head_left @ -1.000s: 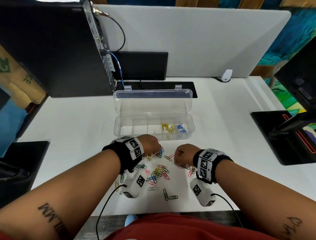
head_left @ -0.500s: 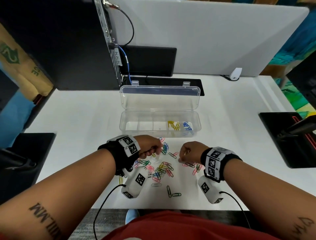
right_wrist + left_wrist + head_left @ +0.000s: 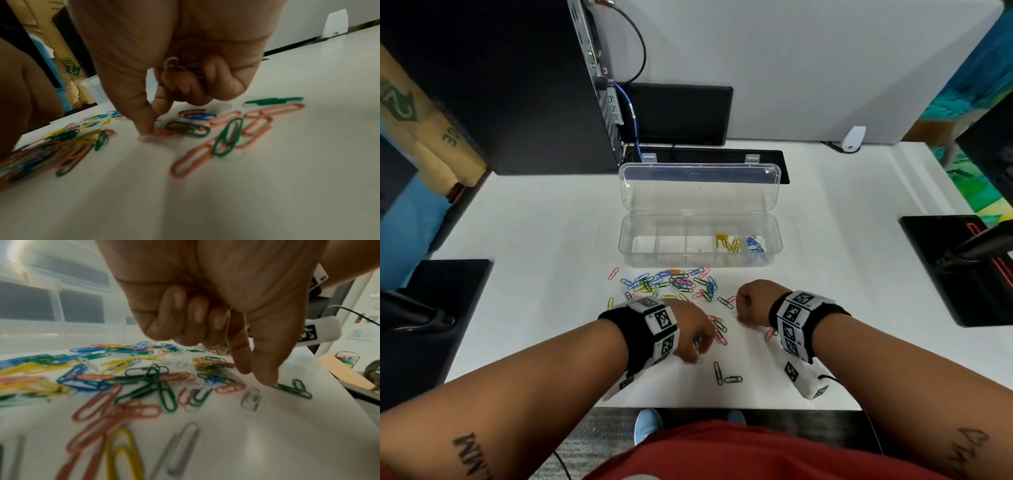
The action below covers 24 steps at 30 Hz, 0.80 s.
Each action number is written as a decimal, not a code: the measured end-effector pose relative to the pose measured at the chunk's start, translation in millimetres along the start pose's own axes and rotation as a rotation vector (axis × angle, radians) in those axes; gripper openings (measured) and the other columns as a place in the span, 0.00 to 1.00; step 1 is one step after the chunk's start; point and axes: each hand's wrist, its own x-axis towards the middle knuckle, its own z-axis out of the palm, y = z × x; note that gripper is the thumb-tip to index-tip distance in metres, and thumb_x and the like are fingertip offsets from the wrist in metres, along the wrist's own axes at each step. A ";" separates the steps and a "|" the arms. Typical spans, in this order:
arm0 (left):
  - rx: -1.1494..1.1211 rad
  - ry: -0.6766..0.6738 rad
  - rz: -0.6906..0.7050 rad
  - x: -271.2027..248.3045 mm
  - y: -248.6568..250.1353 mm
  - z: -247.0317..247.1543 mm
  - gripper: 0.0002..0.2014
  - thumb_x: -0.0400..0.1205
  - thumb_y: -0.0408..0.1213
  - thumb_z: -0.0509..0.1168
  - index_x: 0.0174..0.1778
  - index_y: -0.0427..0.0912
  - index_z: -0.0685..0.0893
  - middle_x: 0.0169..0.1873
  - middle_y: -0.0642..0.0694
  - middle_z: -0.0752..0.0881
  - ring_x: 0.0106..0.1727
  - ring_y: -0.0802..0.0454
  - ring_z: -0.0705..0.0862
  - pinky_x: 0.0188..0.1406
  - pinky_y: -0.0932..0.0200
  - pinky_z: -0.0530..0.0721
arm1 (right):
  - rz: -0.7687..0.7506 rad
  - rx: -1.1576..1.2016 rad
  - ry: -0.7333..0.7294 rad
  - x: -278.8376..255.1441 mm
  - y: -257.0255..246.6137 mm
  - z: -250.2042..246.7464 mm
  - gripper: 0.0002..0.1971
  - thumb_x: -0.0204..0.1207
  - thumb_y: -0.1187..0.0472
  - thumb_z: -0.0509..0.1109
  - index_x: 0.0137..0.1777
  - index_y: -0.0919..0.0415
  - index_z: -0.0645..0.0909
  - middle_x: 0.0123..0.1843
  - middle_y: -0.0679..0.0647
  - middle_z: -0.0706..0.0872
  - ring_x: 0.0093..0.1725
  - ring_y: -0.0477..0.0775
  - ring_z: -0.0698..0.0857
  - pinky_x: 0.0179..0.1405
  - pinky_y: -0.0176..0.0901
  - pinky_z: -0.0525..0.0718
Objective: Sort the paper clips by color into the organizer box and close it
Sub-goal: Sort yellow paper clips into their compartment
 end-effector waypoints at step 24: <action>-0.492 0.264 -0.235 -1.7 -26.1 -22.8 0.02 0.78 0.37 0.64 0.41 0.48 0.79 0.48 0.51 0.85 0.51 0.53 0.82 0.54 0.59 0.80 | 0.113 0.854 -0.031 -13.0 -0.6 -42.7 0.11 0.75 0.69 0.65 0.32 0.60 0.74 0.30 0.56 0.76 0.27 0.49 0.73 0.21 0.34 0.69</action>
